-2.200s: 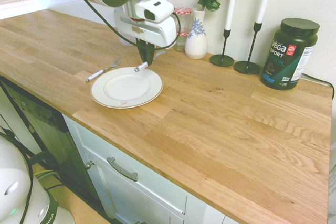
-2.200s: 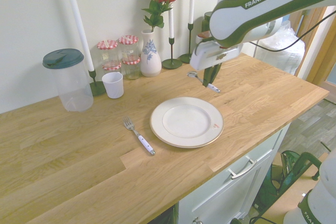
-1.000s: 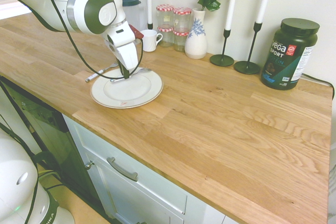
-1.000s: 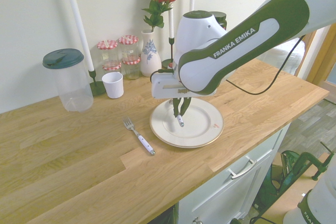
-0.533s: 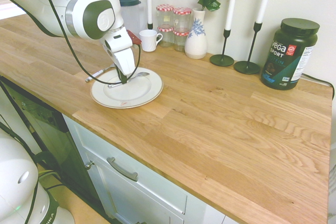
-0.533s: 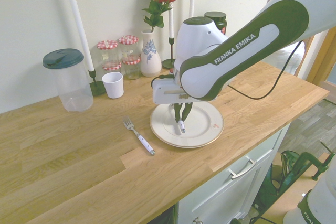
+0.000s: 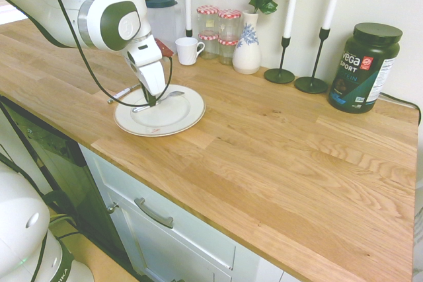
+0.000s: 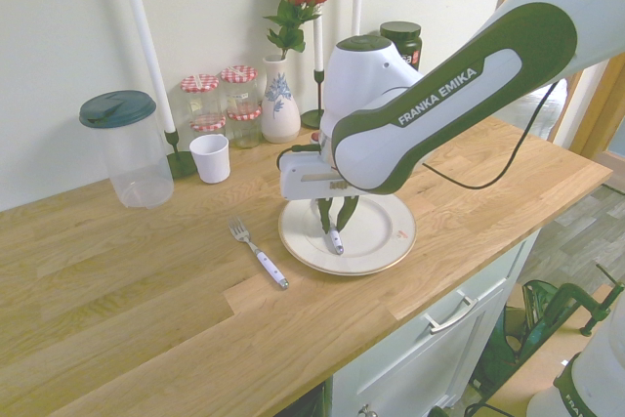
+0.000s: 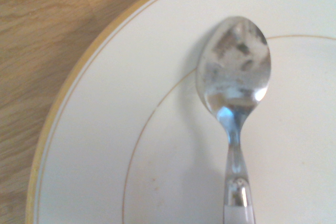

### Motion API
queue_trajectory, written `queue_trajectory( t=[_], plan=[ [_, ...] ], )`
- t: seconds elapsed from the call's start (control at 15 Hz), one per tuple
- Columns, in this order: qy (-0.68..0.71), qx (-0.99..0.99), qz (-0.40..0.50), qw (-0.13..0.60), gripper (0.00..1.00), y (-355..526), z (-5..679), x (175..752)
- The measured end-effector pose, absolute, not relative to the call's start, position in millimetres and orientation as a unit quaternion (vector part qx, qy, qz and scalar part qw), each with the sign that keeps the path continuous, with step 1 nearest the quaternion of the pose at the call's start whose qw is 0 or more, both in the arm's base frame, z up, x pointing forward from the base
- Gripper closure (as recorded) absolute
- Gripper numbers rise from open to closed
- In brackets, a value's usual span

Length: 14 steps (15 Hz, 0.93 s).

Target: Put the spoon into the plate

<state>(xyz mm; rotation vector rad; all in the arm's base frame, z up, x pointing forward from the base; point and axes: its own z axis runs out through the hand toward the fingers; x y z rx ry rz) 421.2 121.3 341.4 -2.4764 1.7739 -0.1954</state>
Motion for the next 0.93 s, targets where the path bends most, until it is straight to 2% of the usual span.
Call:
queue_trajectory(
  t=[0.27, 0.53, 0.73, 0.93],
  plan=[
    [0.582, -0.809, -0.064, 0.052, 0.0, 127, 347, 419],
    [0.585, -0.807, -0.068, 0.041, 0.0, 124, 401, 405],
    [0.521, -0.852, -0.044, 0.036, 0.0, 113, 441, 387],
    [0.438, -0.898, -0.024, 0.025, 0.0, 89, 452, 377]
  ],
)
